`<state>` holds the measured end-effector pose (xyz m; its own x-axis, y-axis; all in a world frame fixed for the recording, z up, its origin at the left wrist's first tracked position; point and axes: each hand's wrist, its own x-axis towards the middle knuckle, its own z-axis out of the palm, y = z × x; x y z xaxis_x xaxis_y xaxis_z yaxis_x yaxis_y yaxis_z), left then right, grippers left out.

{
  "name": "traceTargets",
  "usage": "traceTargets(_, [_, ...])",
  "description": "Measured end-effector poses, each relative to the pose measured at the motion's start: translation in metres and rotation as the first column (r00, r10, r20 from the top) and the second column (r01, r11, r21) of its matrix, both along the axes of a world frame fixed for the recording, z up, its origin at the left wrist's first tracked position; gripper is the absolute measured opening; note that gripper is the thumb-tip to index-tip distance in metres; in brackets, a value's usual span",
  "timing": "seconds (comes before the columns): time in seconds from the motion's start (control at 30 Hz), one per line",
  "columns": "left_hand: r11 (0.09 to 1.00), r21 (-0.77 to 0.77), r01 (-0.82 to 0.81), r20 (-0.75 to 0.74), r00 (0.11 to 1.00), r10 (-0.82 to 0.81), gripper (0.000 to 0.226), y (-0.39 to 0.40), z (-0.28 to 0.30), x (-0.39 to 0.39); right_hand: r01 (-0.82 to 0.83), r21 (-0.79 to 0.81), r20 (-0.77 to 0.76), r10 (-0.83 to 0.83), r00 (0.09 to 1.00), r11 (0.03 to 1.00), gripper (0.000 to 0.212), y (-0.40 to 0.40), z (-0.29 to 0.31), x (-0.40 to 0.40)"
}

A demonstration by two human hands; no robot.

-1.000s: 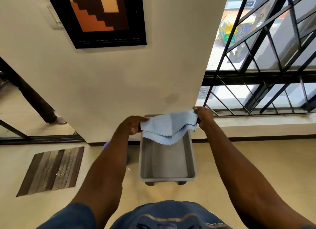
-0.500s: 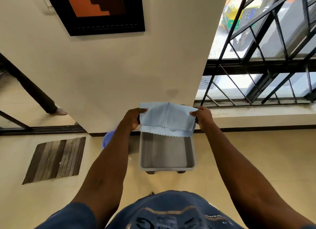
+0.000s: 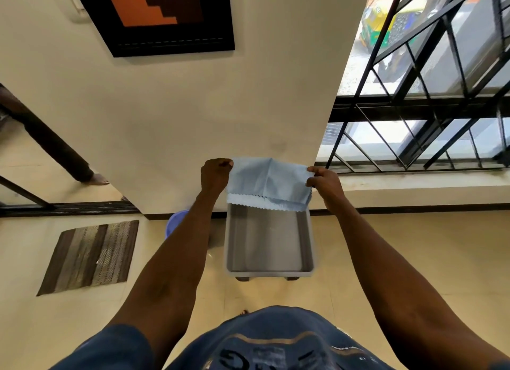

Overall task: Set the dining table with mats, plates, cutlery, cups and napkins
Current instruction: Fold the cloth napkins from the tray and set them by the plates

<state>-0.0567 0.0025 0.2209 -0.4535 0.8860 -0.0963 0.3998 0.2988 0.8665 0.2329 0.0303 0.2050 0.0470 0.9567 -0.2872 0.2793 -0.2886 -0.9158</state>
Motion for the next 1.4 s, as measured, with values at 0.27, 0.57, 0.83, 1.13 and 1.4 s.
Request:
traceTargets(0.27, [0.997, 0.030, -0.071, 0.228, 0.972, 0.062, 0.012, 0.005, 0.004, -0.003, 0.098, 0.052, -0.060, -0.095, 0.994, 0.994, 0.025, 0.005, -0.002, 0.000])
traceTargets(0.57, [0.988, -0.094, -0.124, 0.179, 0.974, 0.139, 0.024, 0.012, -0.002, -0.008, 0.180, 0.073, 0.174, -0.191, 0.966, 0.981, 0.041, 0.012, -0.004, 0.000])
traceTargets(0.83, [0.996, -0.076, -0.034, 0.477, 0.877, 0.066, 0.017, 0.011, 0.020, 0.007, 0.040, 0.081, 0.232, -0.058, 0.971, 0.996, 0.022, 0.001, -0.002, -0.003])
traceTargets(1.13, [0.991, 0.124, -0.053, 0.110, 0.993, 0.039, 0.025, 0.012, 0.023, -0.007, 0.007, 0.160, 0.150, -0.031, 0.988, 0.987, 0.026, 0.001, 0.005, 0.005])
traceTargets(1.4, [0.998, 0.056, 0.032, 0.117, 0.992, -0.038, 0.008, 0.014, 0.025, -0.005, 0.026, -0.038, -0.193, -0.033, 0.981, 0.999, 0.014, 0.002, 0.020, -0.002])
